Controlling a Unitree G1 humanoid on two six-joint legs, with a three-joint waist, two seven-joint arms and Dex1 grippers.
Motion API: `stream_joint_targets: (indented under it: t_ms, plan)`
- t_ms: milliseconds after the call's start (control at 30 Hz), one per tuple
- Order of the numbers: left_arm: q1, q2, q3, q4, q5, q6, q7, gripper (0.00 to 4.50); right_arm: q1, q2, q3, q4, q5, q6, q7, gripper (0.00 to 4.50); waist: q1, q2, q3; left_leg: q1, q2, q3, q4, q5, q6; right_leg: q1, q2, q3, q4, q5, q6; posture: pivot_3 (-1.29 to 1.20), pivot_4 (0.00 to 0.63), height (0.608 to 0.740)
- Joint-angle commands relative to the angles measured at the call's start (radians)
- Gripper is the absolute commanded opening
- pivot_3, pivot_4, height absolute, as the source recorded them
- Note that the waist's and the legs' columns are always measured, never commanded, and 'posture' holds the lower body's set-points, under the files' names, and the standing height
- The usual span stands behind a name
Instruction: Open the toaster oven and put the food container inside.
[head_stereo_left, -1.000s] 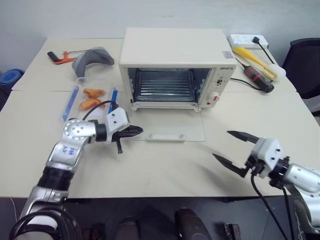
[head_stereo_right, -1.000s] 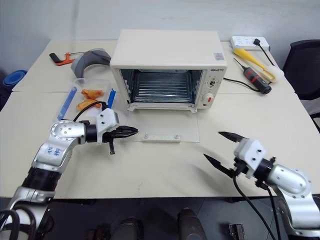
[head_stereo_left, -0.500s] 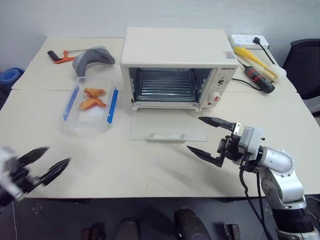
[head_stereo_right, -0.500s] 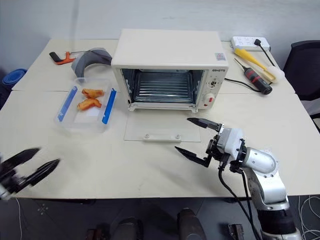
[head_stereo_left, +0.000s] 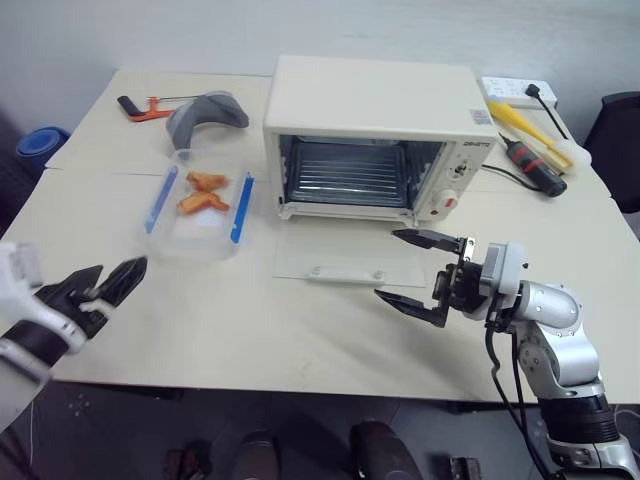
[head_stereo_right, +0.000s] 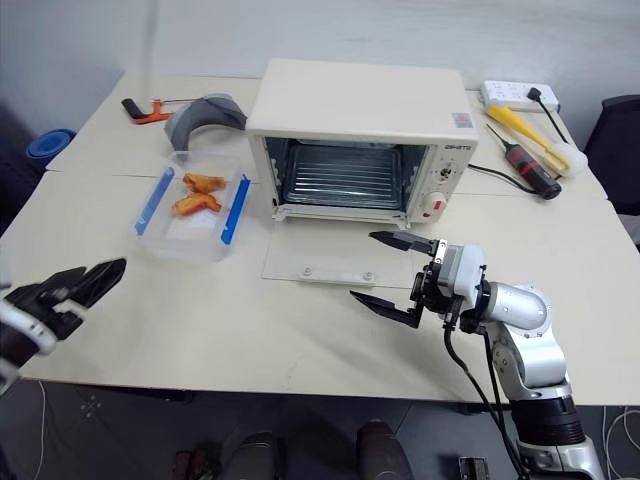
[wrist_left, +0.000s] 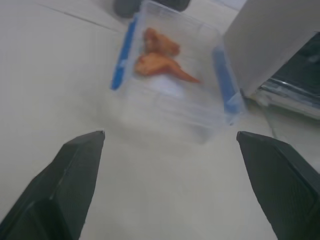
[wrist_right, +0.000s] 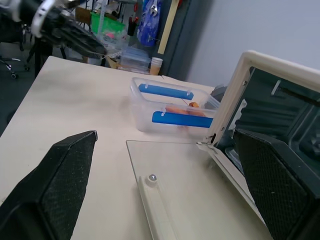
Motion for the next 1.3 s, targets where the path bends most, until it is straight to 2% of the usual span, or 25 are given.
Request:
stream_joint_targets:
  t_ms: [33,133,200,367,667,767,1033,1067,1133,1300]
  plan:
    - [-0.069,0.083,-0.179,0.027,-0.351,-0.193,0.467,4.49,0.005,-0.007,-0.001,-0.03,0.019,0.006,0.014,4.5,-0.01,0.0,0.0,0.0,0.001,-0.002,0.0,0.0,0.0,0.0,0.0,0.0,-0.001,0.0,0.0,0.0,0.15,0.74]
    - [-0.205,0.081,-0.303,0.063,-0.369,-0.286,0.678,4.49,0.017,-0.005,0.005,-0.043,0.018,0.008,0.02,4.5,-0.014,0.001,0.001,0.0,-0.002,-0.007,0.0,0.0,0.0,0.0,0.003,-0.002,-0.002,0.0,0.0,0.0,0.15,0.74]
    - [-0.293,0.104,-0.375,0.137,-0.369,-0.277,0.753,4.49,0.025,-0.004,0.008,-0.058,0.016,0.011,0.018,4.5,-0.012,0.001,0.001,0.0,-0.006,-0.009,0.001,0.0,-0.001,0.001,0.005,-0.002,-0.001,0.0,0.0,0.0,0.15,0.74]
    - [-0.436,0.112,-0.469,0.285,-0.334,-0.283,0.793,4.49,0.069,-0.002,0.015,-0.108,0.016,0.024,-0.002,4.5,-0.013,0.001,0.001,0.0,-0.011,-0.015,0.001,0.001,-0.002,0.0,0.006,-0.002,-0.001,0.0,0.0,0.0,0.15,0.74]
    - [-0.63,0.061,-0.576,0.55,-0.216,-0.173,0.647,4.49,0.119,0.005,0.026,-0.177,0.014,0.046,-0.058,4.5,-0.009,0.001,0.001,-0.001,-0.014,-0.017,0.001,0.001,-0.002,0.0,0.006,-0.002,0.0,0.0,0.0,0.0,0.15,0.74]
    - [-0.637,0.072,-0.567,0.58,-0.174,-0.134,0.636,3.92,0.133,-0.001,0.026,-0.197,0.015,0.052,-0.067,4.5,-0.011,0.001,0.001,-0.001,-0.014,-0.017,0.001,0.001,-0.002,0.0,0.005,-0.002,0.0,0.0,0.0,0.0,0.15,0.74]
    - [-0.604,0.171,-0.477,0.63,-0.117,-0.049,0.623,1.49,0.155,-0.014,0.013,-0.223,0.015,0.062,-0.084,4.5,-0.019,0.001,0.001,-0.001,-0.015,-0.028,0.0,0.001,-0.002,-0.003,0.007,-0.001,0.001,0.0,0.0,0.0,0.15,0.74]
    - [-0.61,0.184,-0.468,0.644,-0.096,-0.042,0.61,1.06,0.155,-0.014,0.013,-0.224,0.015,0.063,-0.087,4.5,-0.018,0.002,0.001,-0.001,-0.016,-0.029,0.0,0.001,-0.002,-0.004,0.007,-0.001,0.002,0.0,0.0,0.0,0.15,0.74]
    - [-0.626,0.212,-0.455,0.676,-0.036,-0.032,0.58,0.63,0.157,-0.015,0.014,-0.225,0.013,0.062,-0.09,4.5,-0.016,0.001,0.001,-0.001,-0.016,-0.029,0.0,0.001,-0.002,-0.004,0.007,-0.001,0.003,0.0,0.0,0.0,0.15,0.74]
    - [-0.692,0.274,-0.434,0.759,0.076,0.036,0.464,0.63,0.16,-0.018,0.013,-0.225,0.013,0.063,-0.099,4.5,-0.013,0.001,0.001,-0.002,-0.017,-0.029,0.0,0.001,-0.002,-0.005,0.007,-0.001,0.003,0.0,0.0,0.0,0.15,0.74]
